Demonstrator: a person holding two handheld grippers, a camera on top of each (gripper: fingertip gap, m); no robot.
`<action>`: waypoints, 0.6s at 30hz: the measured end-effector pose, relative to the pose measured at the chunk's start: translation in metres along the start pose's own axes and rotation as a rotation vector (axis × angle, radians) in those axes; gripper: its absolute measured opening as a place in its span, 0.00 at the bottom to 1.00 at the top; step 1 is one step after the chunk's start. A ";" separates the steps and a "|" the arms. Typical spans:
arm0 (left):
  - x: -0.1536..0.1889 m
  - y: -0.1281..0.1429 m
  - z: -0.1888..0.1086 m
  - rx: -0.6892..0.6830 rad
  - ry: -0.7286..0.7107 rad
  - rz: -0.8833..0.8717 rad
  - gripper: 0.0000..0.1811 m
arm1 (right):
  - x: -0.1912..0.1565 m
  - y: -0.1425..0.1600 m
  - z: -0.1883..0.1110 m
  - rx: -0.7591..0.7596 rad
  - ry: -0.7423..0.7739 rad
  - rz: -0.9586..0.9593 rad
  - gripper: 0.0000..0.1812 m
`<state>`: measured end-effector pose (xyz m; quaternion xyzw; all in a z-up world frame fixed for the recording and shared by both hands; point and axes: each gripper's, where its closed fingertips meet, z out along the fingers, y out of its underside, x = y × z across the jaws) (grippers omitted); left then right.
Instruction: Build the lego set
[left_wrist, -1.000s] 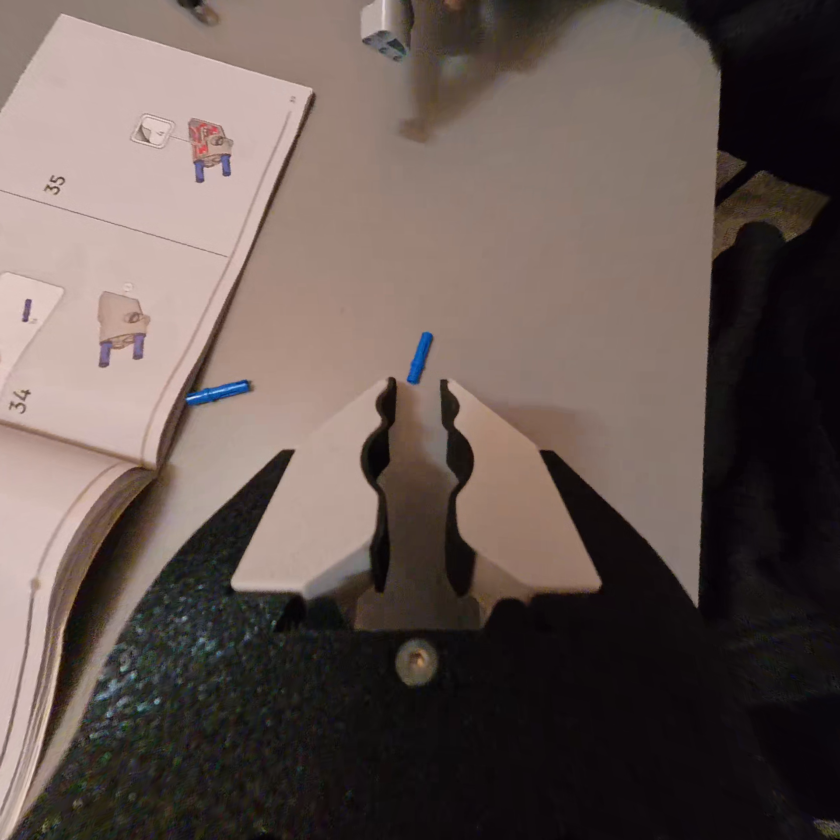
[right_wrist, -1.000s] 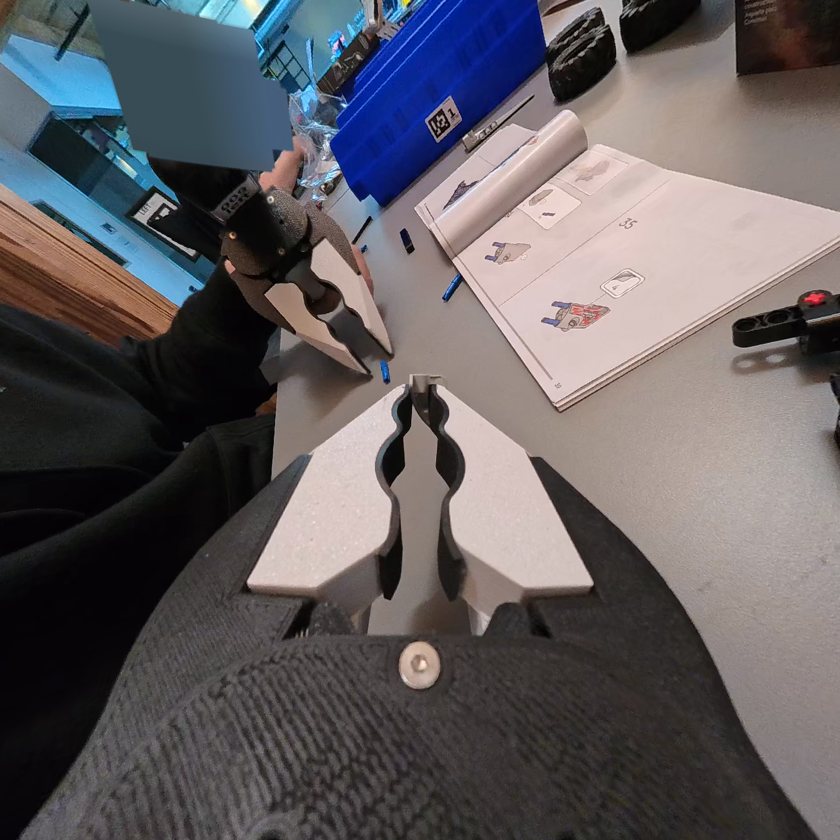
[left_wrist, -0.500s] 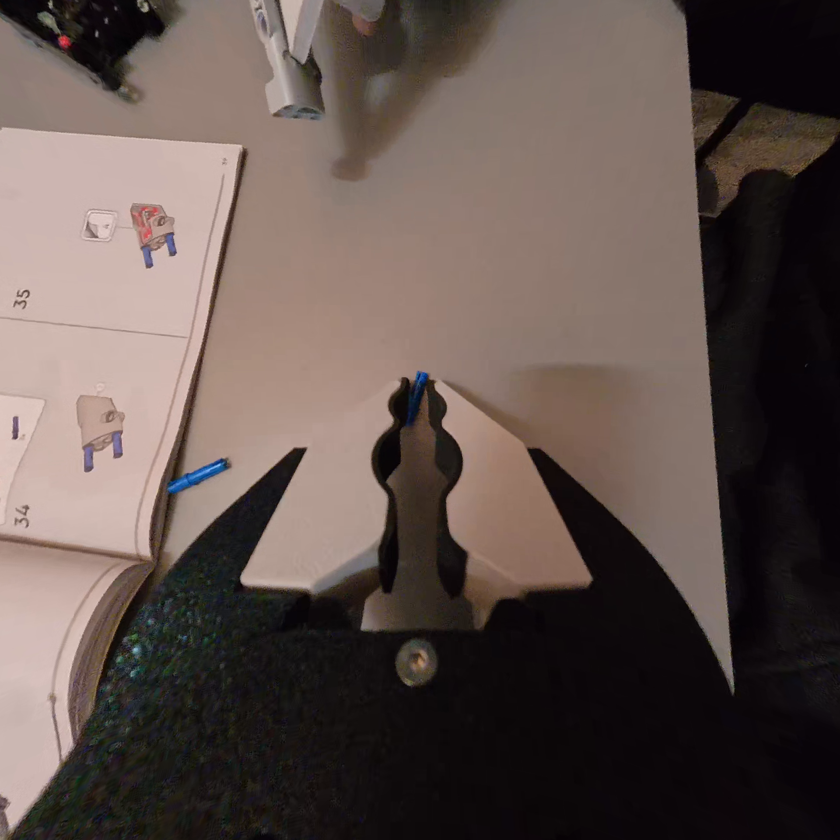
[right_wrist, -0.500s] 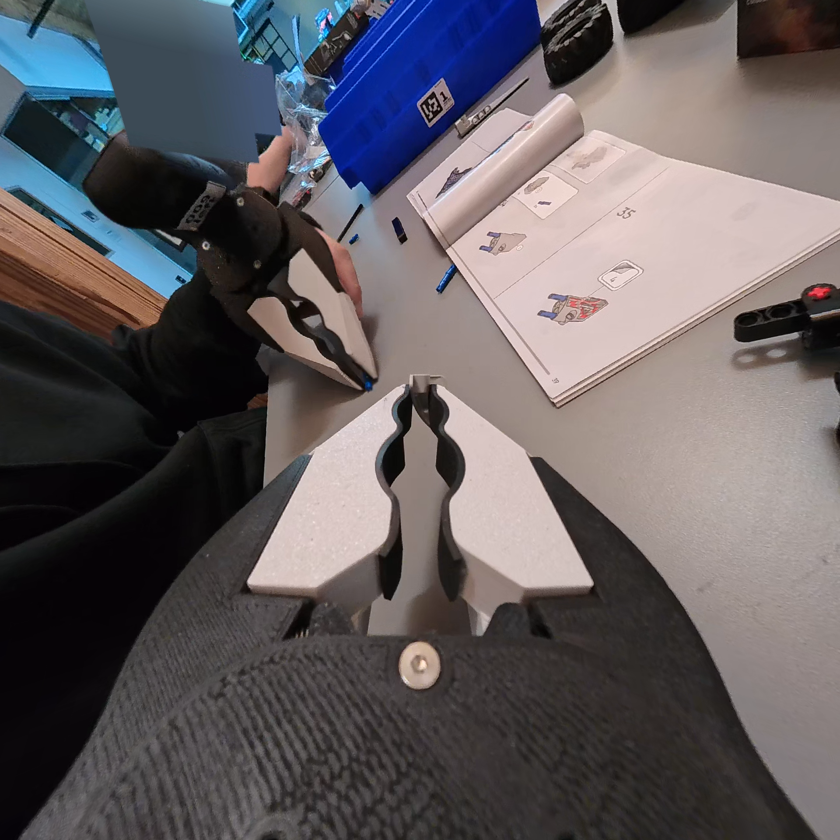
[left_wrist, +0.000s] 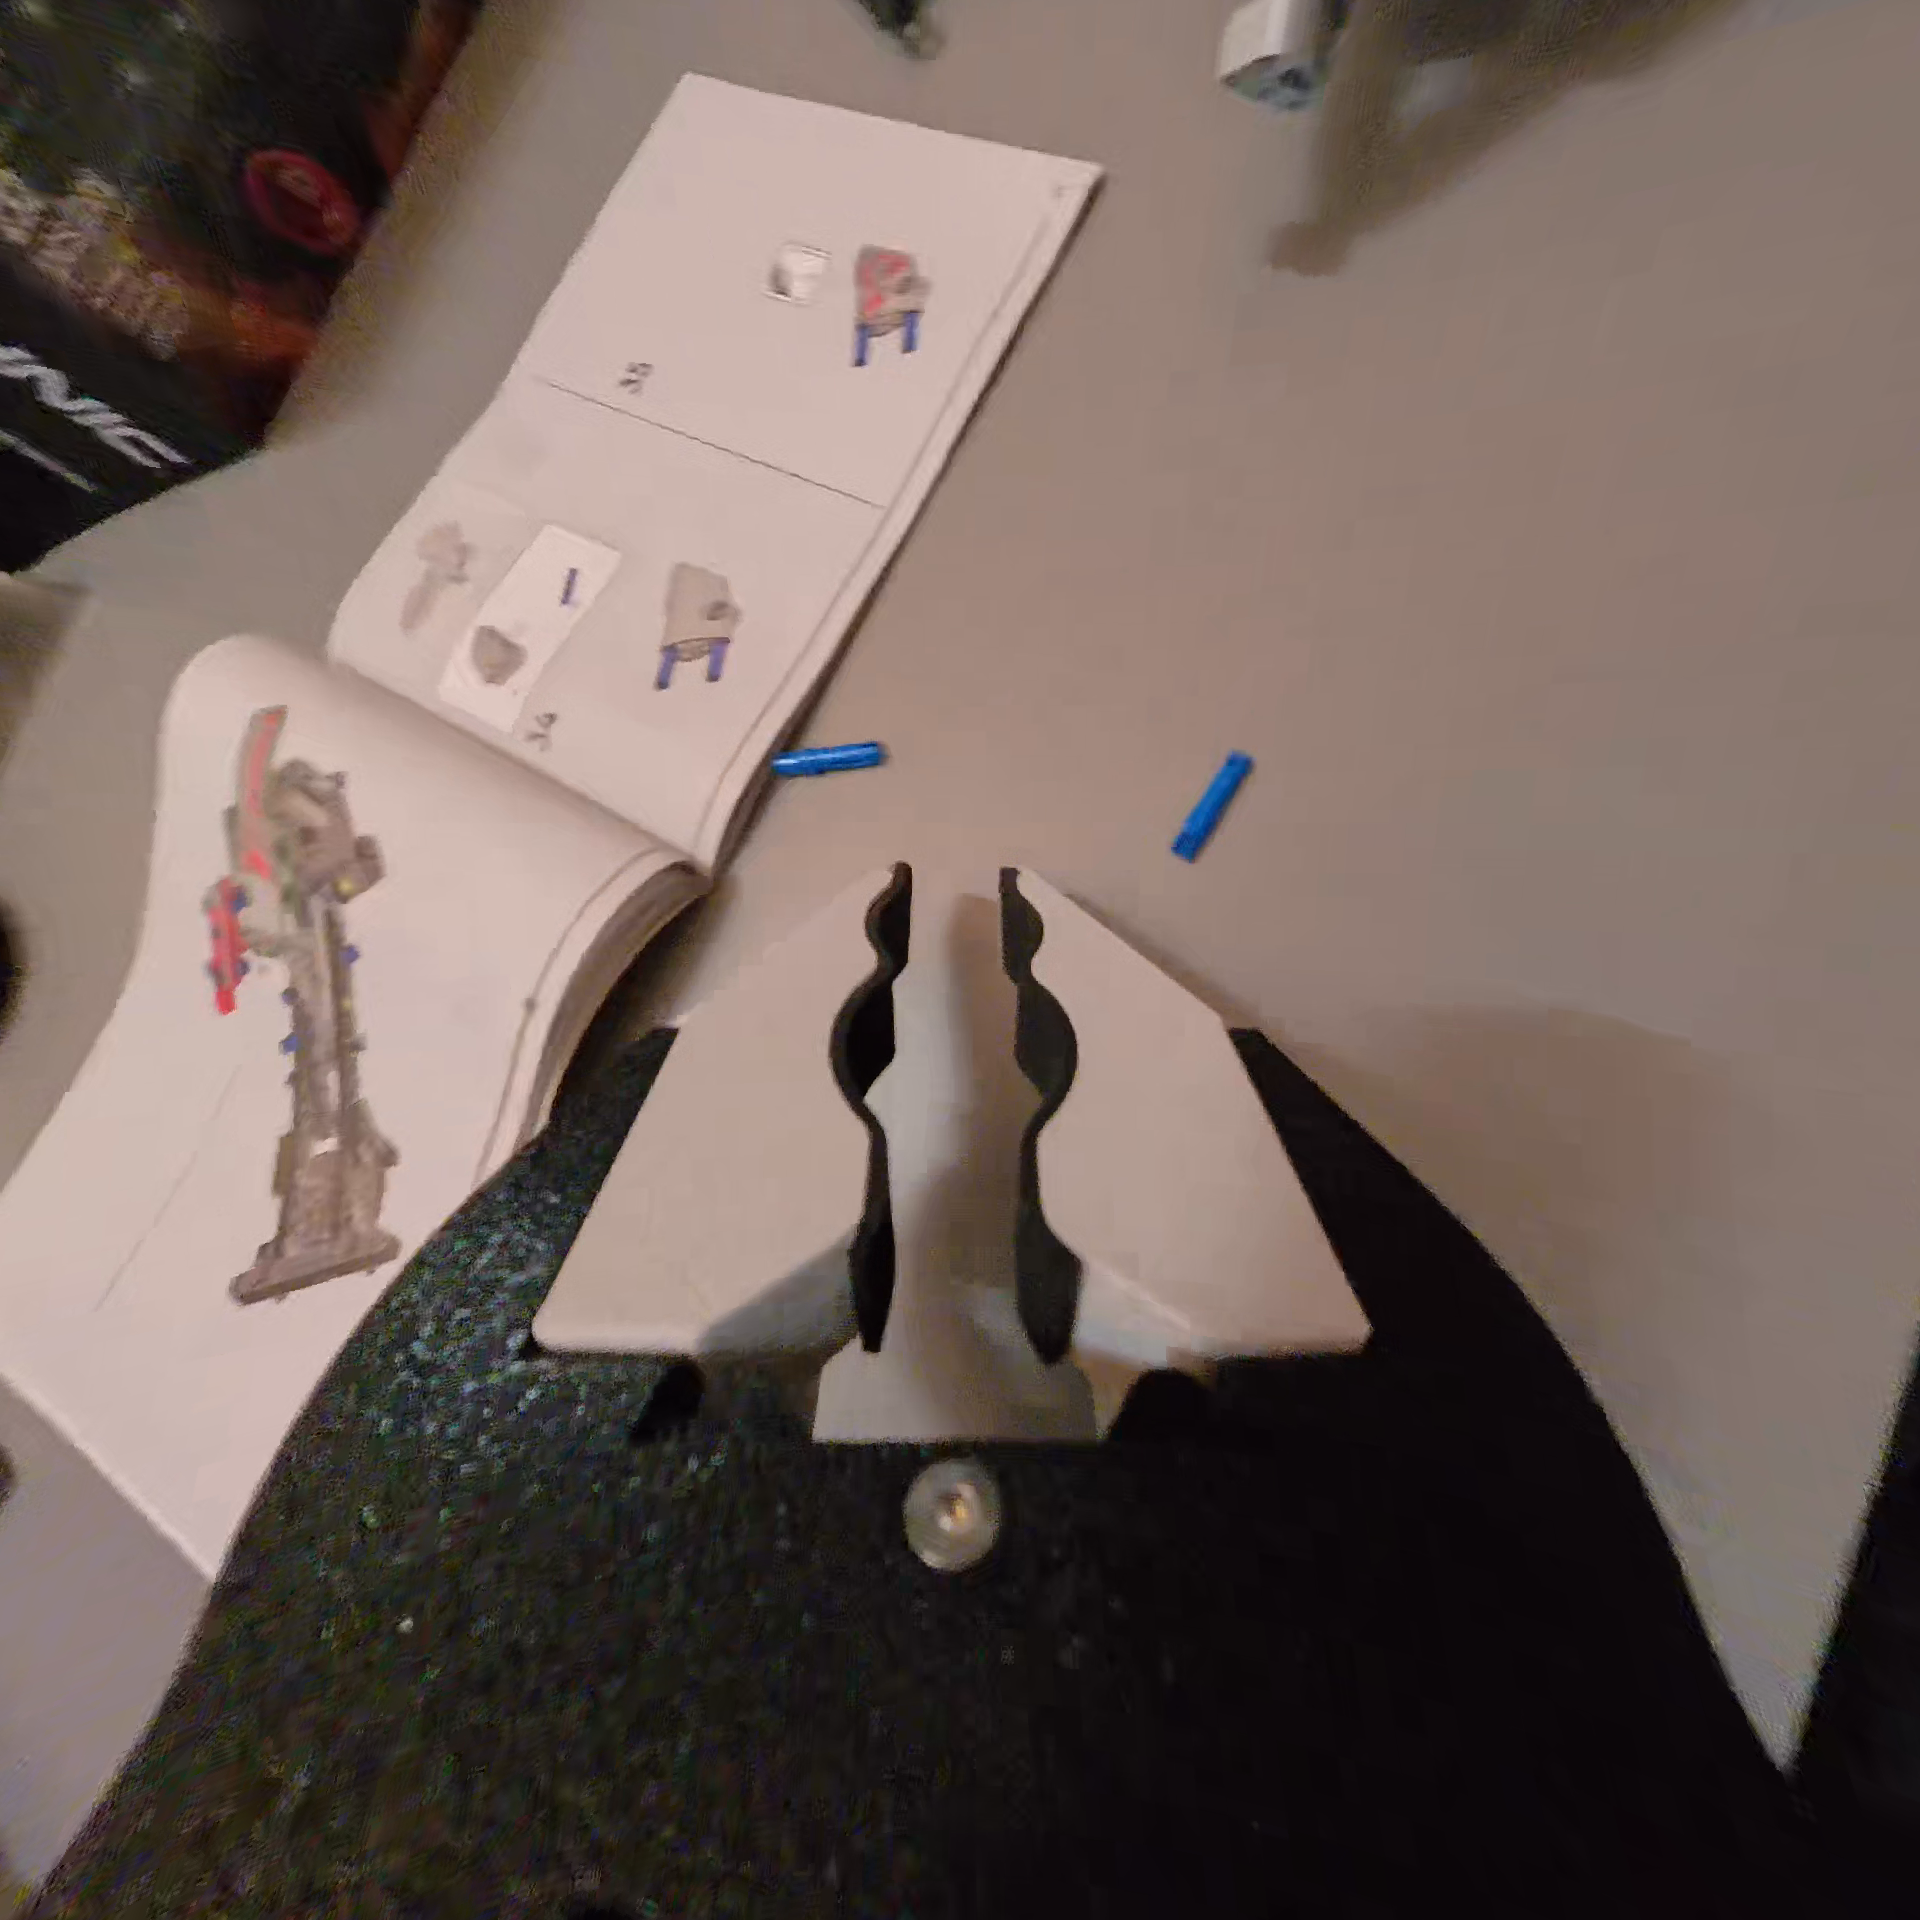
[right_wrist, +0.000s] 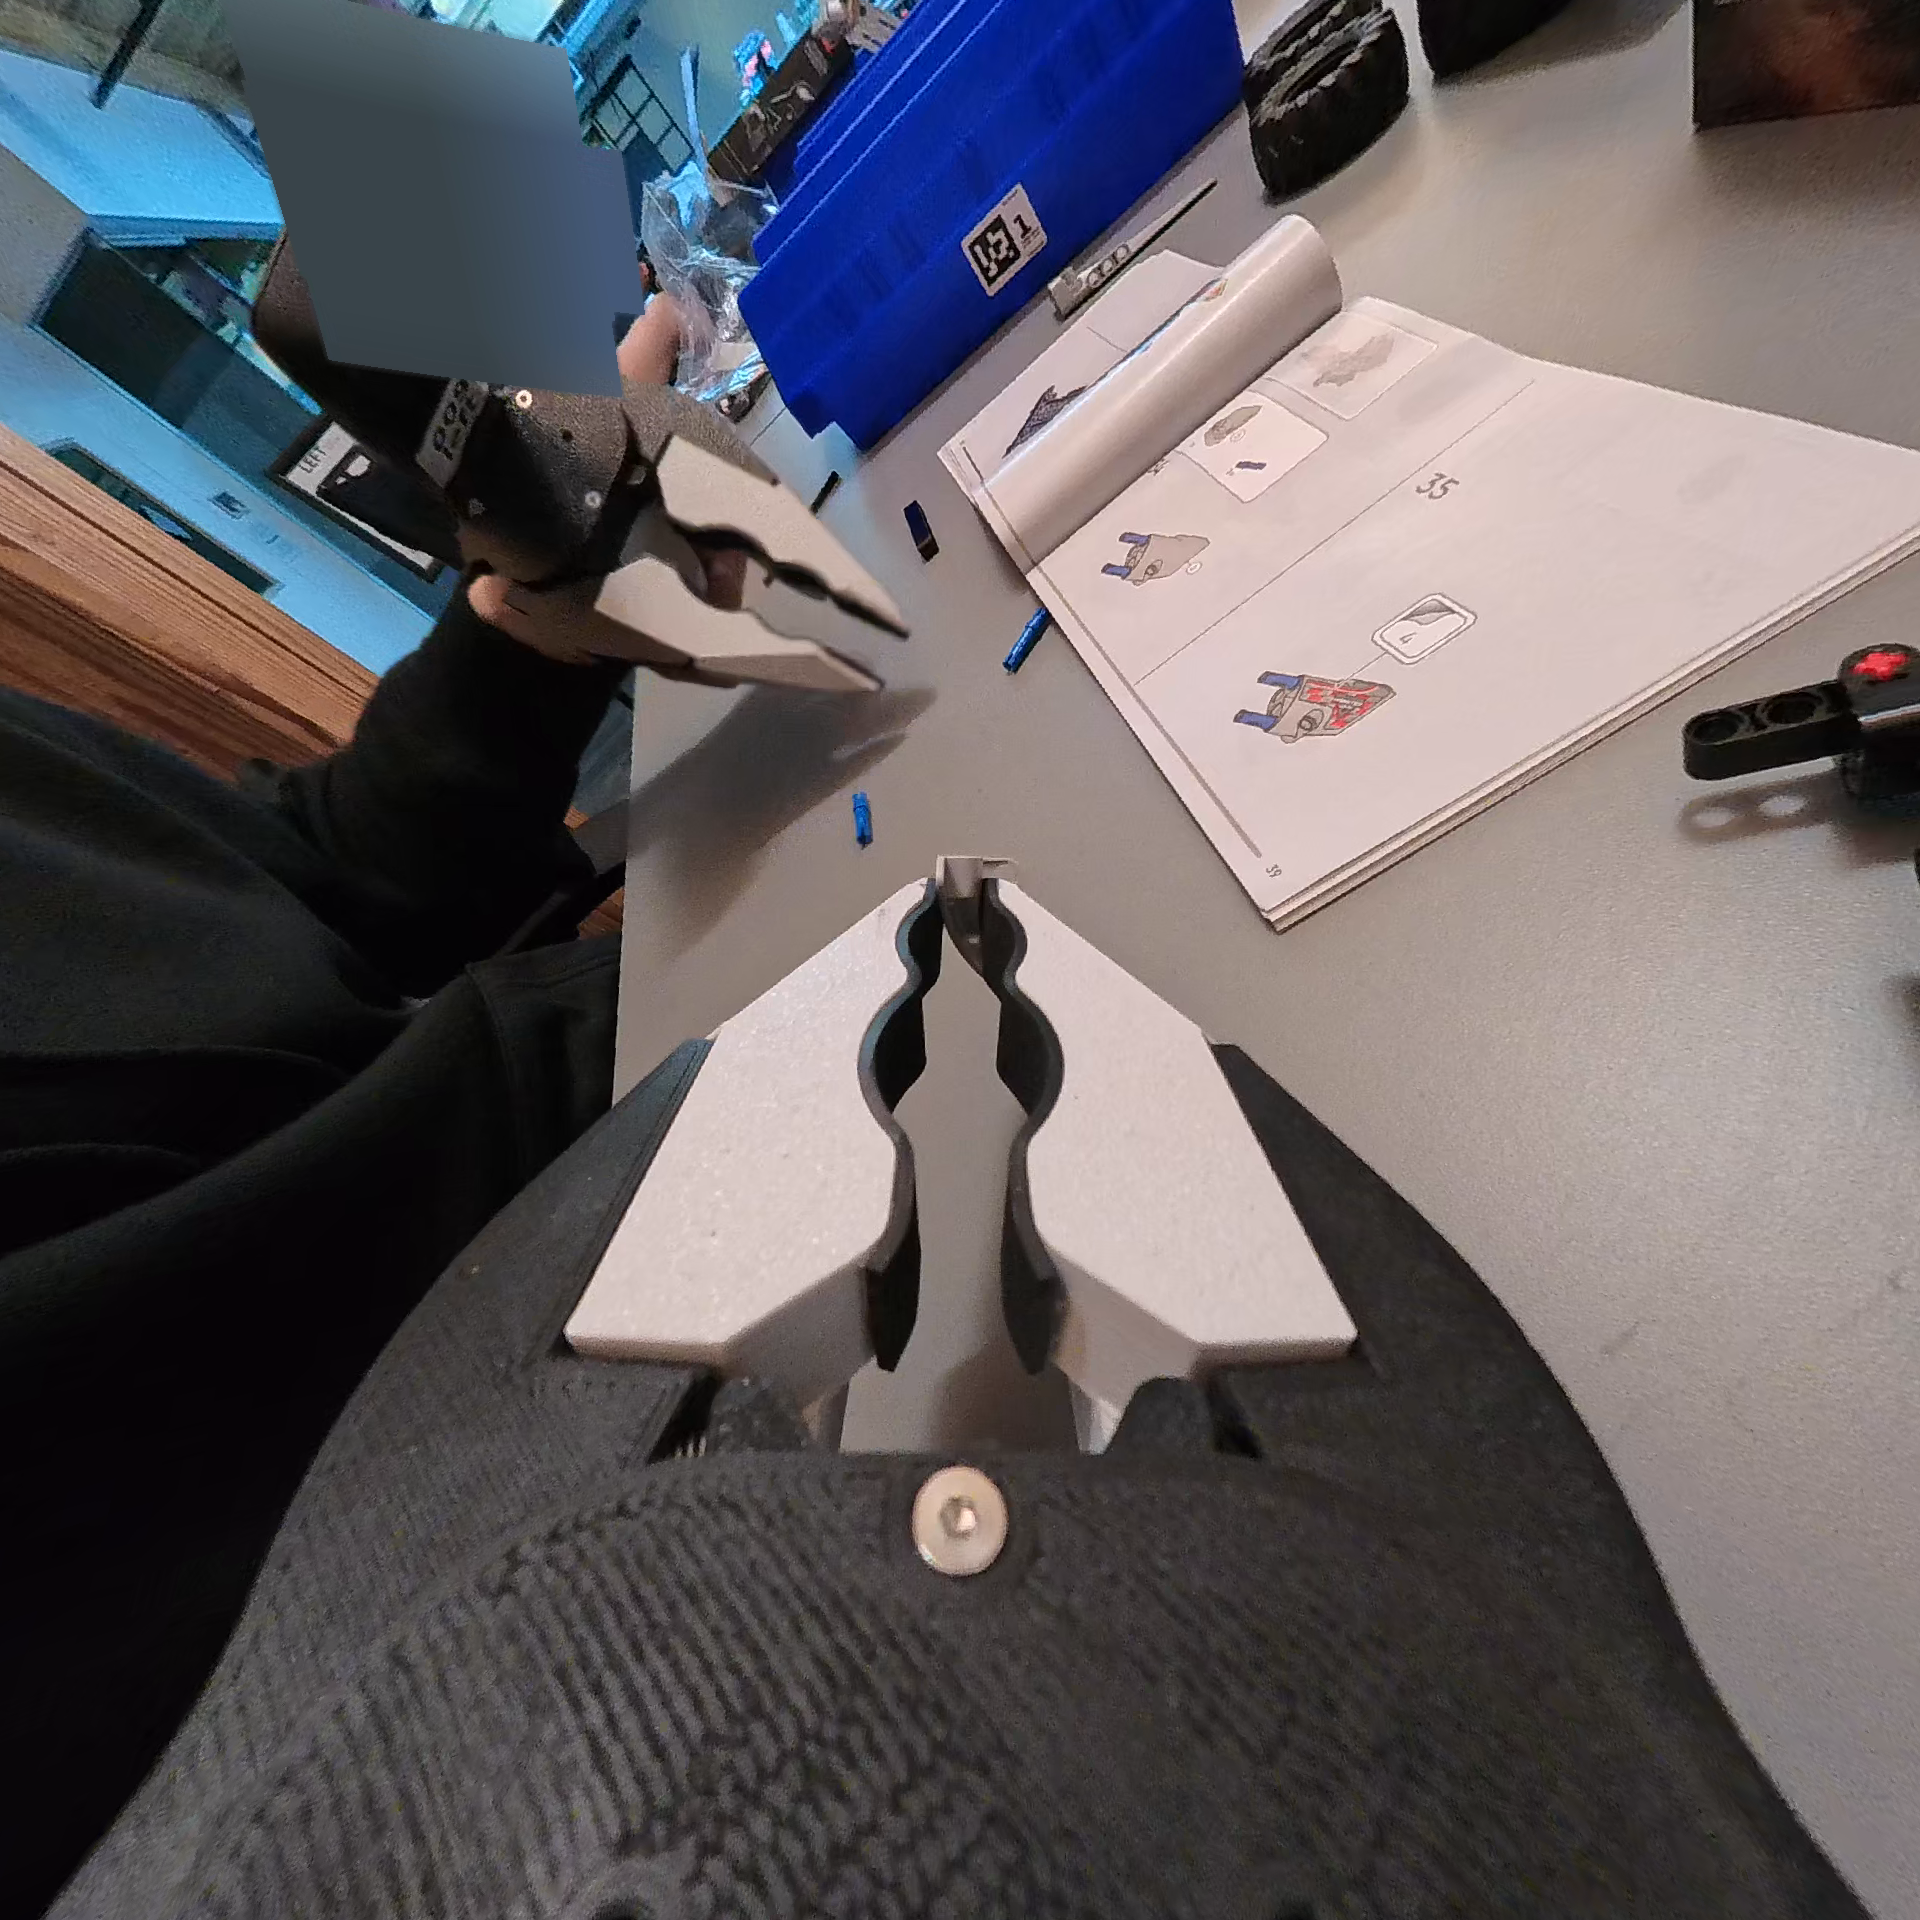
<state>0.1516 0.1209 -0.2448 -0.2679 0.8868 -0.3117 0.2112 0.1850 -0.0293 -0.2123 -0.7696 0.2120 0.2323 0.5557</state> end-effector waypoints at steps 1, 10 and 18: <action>-0.008 -0.003 0.003 0.004 -0.052 0.060 0.08 | 0.000 0.000 0.000 0.000 -0.001 0.001 0.02; -0.032 -0.018 0.031 -0.101 -0.062 -0.162 0.10 | 0.000 0.001 0.001 -0.006 0.011 -0.010 0.03; -0.022 -0.012 0.039 -0.102 -0.237 -0.433 0.20 | 0.000 -0.001 -0.001 0.010 -0.009 0.006 0.02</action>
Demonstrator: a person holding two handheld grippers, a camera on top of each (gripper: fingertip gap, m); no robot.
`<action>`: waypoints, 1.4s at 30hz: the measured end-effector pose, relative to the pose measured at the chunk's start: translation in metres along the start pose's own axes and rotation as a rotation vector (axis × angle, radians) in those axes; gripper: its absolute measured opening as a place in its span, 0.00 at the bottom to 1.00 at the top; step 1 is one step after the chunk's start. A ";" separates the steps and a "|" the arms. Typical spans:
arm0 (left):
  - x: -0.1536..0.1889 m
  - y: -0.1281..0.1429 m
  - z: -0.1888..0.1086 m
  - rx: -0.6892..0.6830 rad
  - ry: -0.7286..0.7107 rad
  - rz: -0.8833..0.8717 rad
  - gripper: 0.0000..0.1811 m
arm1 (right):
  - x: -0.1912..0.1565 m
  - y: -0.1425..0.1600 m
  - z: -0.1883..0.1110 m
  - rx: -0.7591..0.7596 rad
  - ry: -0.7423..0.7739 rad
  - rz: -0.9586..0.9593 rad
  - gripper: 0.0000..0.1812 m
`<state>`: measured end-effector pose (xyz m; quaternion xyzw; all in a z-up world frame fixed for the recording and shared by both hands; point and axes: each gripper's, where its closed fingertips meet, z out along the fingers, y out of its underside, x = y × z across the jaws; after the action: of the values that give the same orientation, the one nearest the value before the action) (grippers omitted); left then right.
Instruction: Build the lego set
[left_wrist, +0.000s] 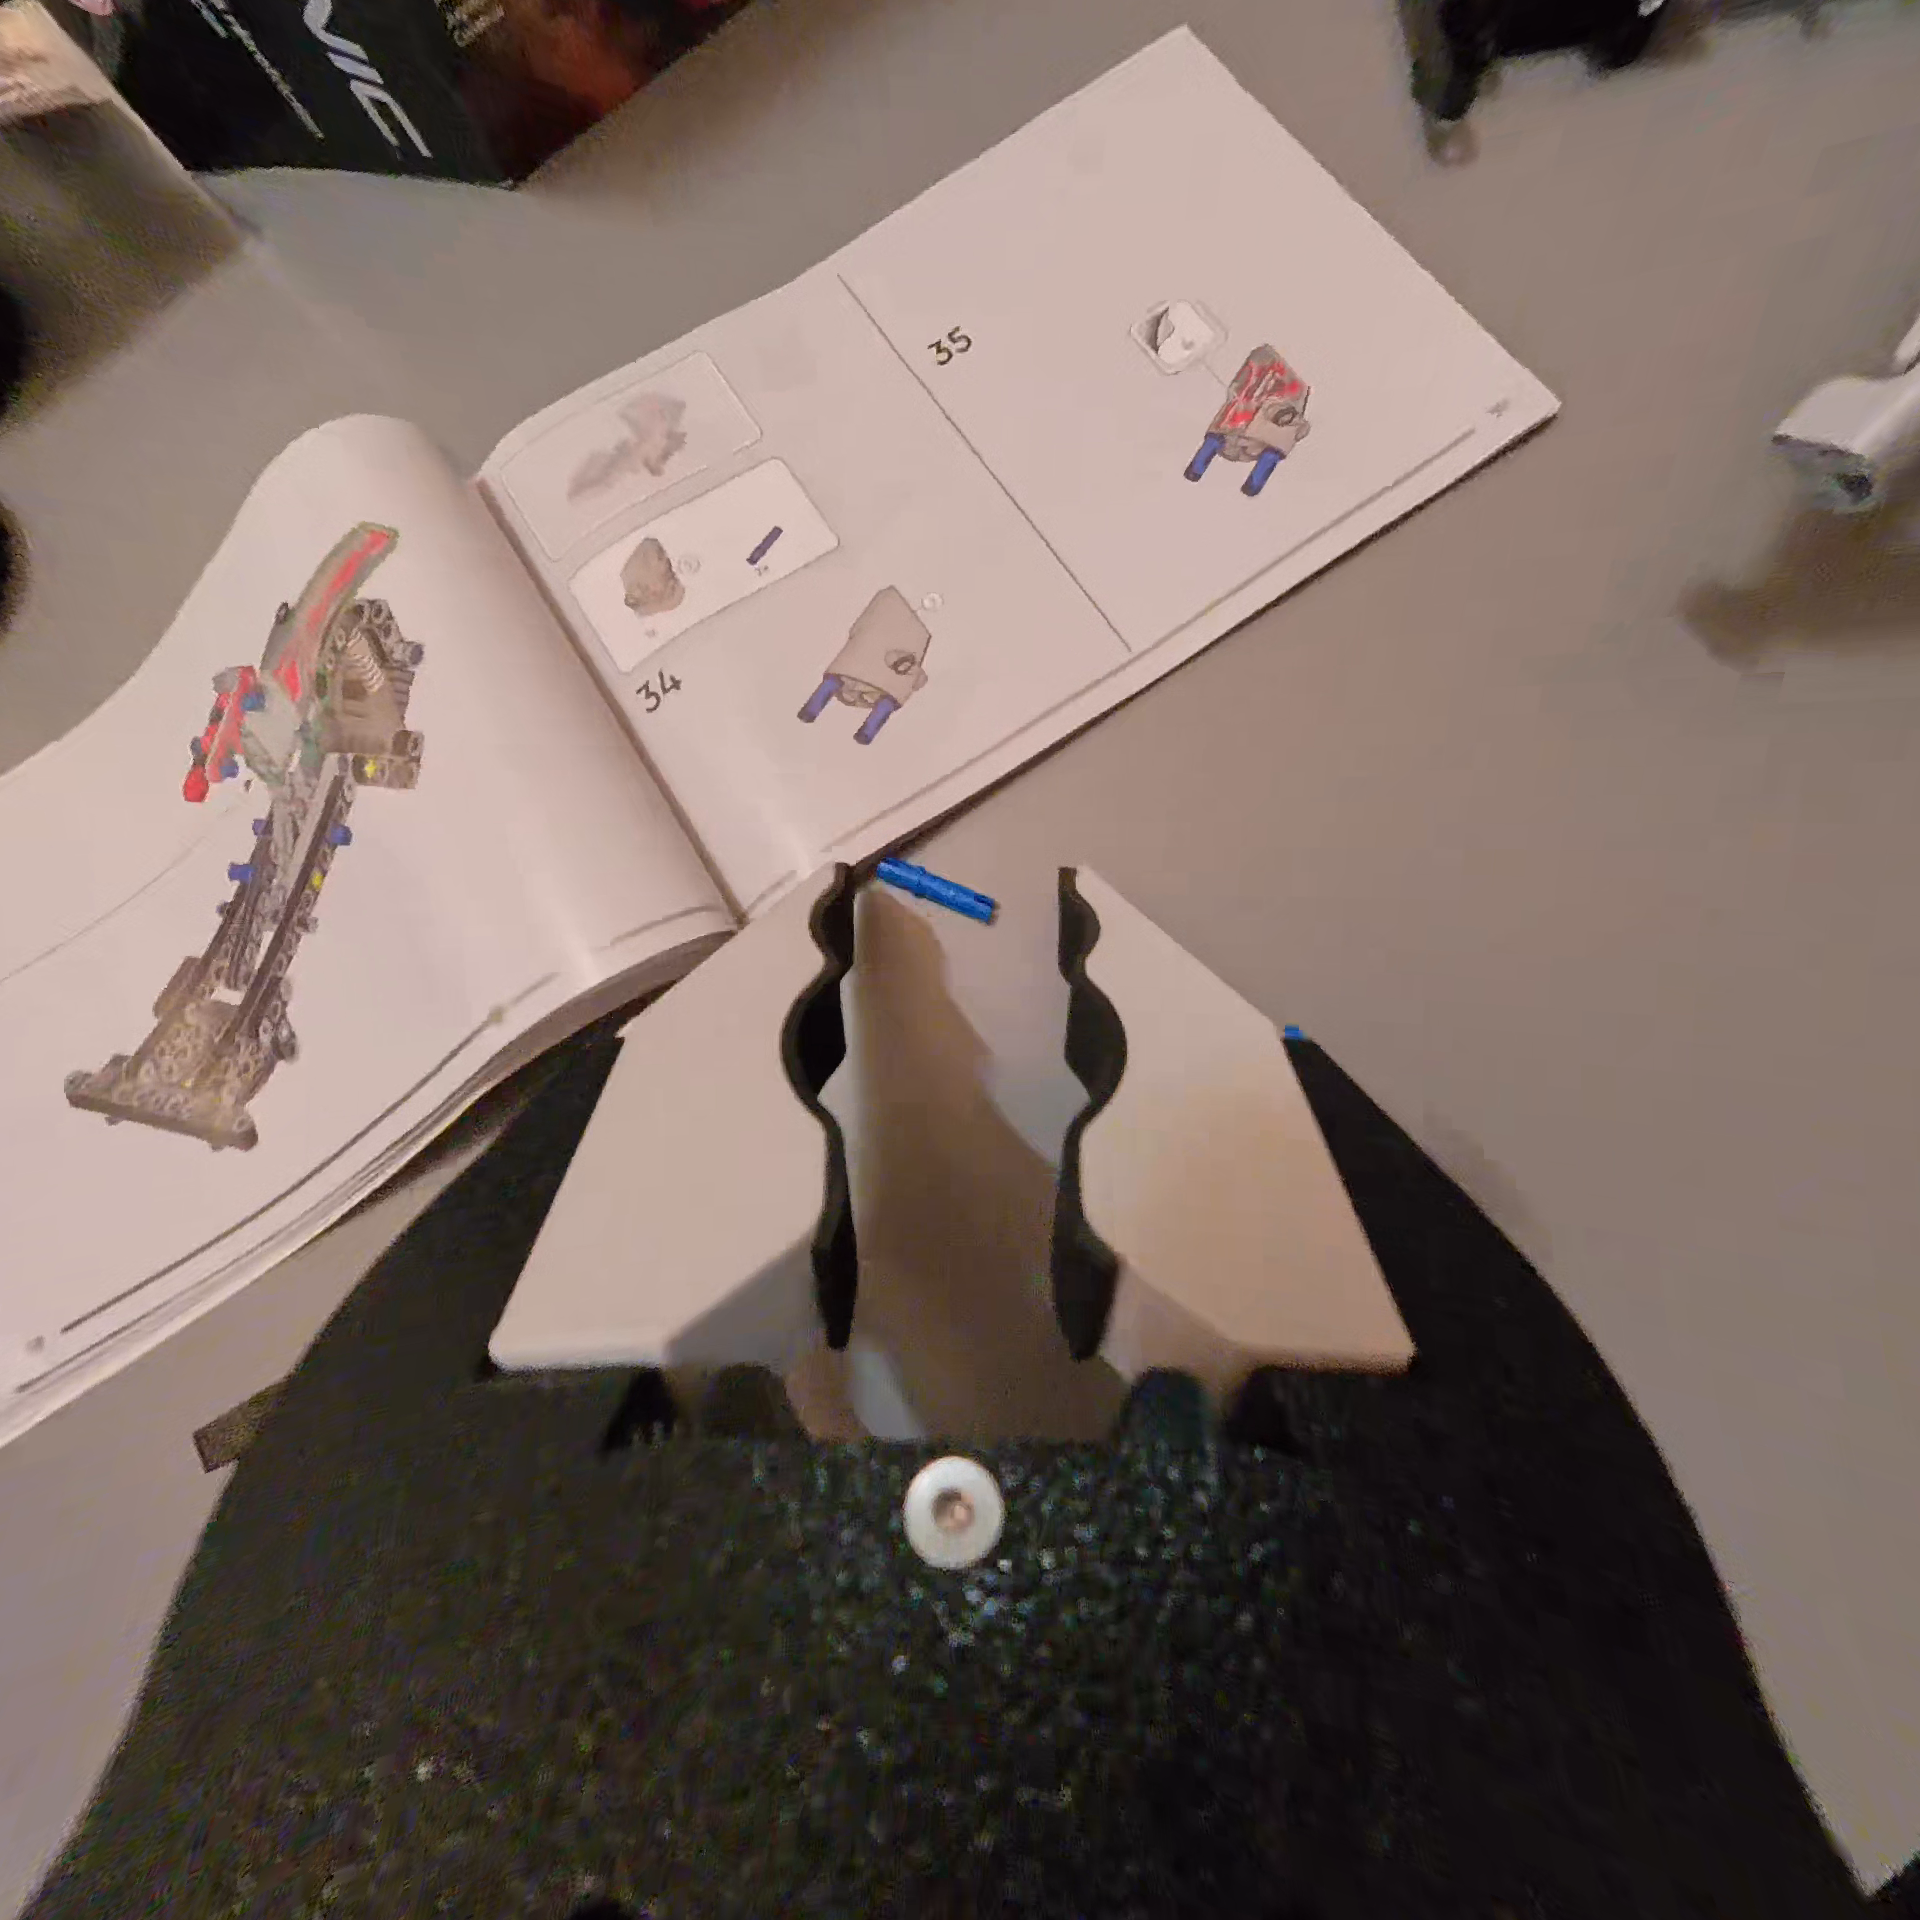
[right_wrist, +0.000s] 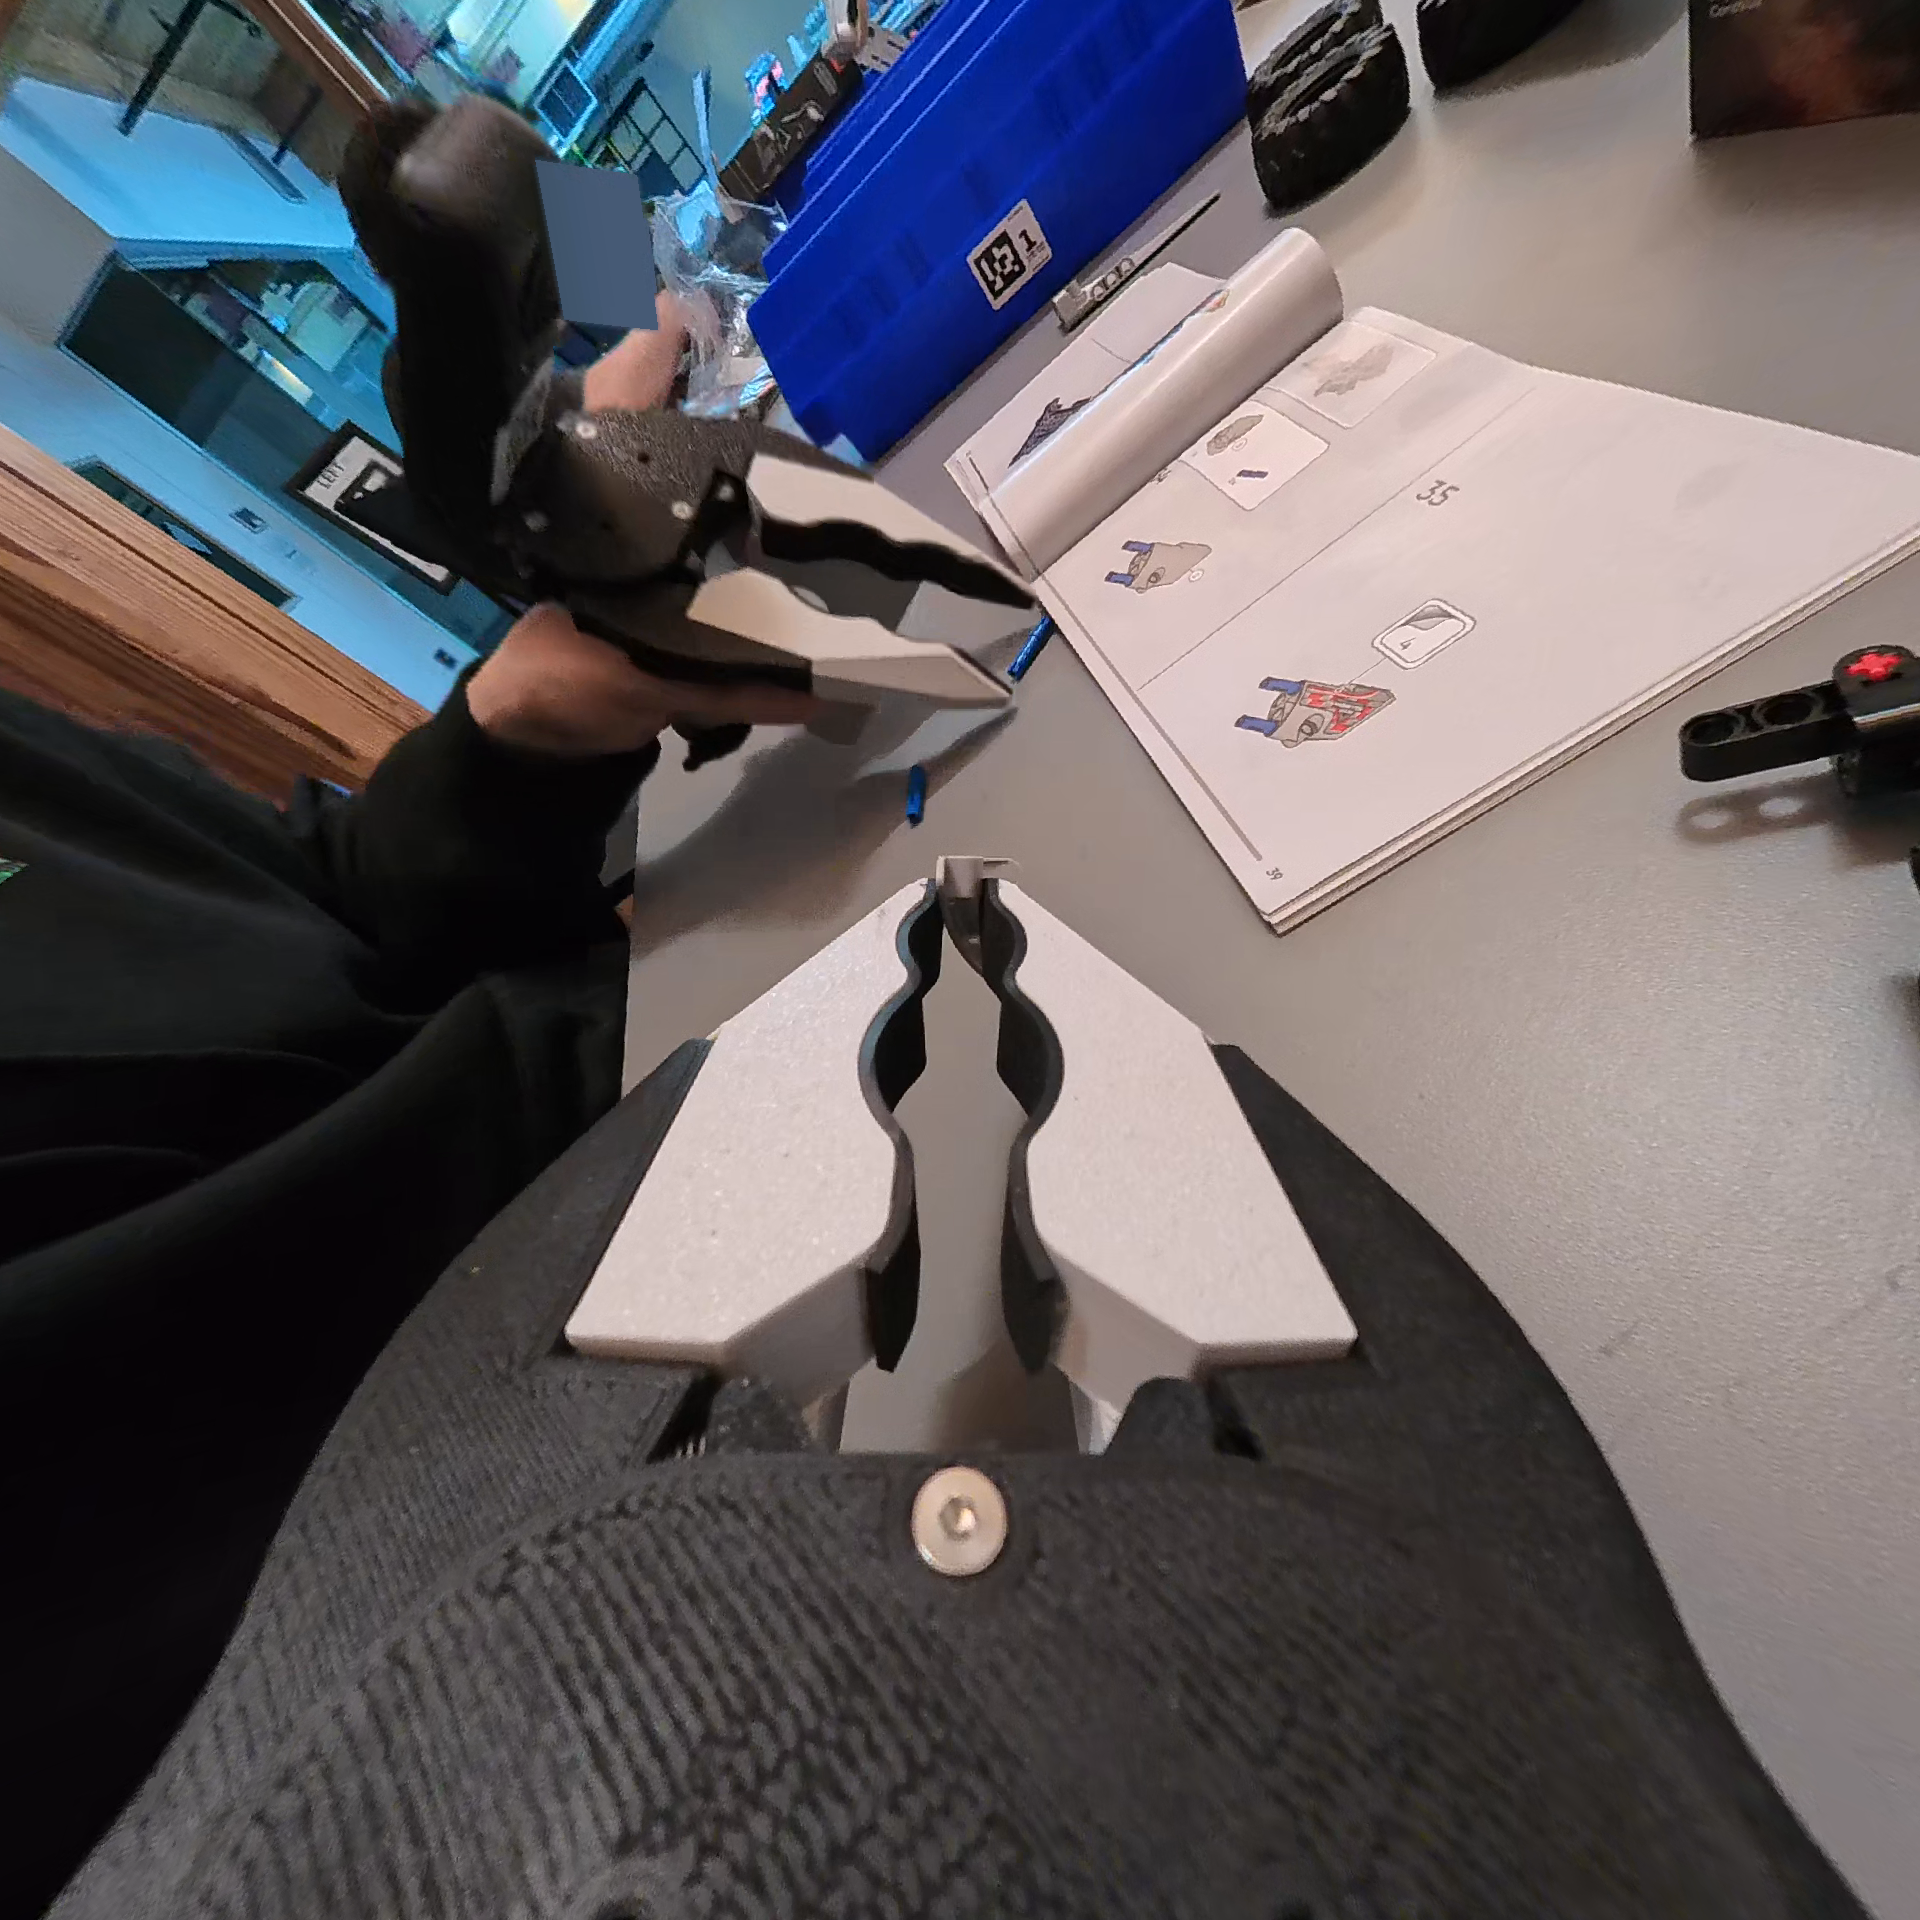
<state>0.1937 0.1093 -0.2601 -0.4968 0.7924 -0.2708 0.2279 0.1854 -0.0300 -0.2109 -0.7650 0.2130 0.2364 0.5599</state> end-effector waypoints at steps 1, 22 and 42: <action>0.001 0.002 0.002 -0.001 -0.007 -0.002 0.19 | 0.000 0.000 0.000 0.000 -0.002 0.000 0.02; 0.012 -0.008 0.012 0.042 0.047 -0.089 0.14 | 0.001 0.003 0.003 -0.023 0.011 -0.009 0.03; -0.020 0.024 -0.028 0.077 0.294 0.594 0.15 | 0.000 0.002 0.003 -0.023 0.005 -0.006 0.03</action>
<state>0.1685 0.1413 -0.2531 -0.1909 0.9161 -0.2911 0.1987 0.1838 -0.0282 -0.2135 -0.7727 0.2092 0.2354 0.5512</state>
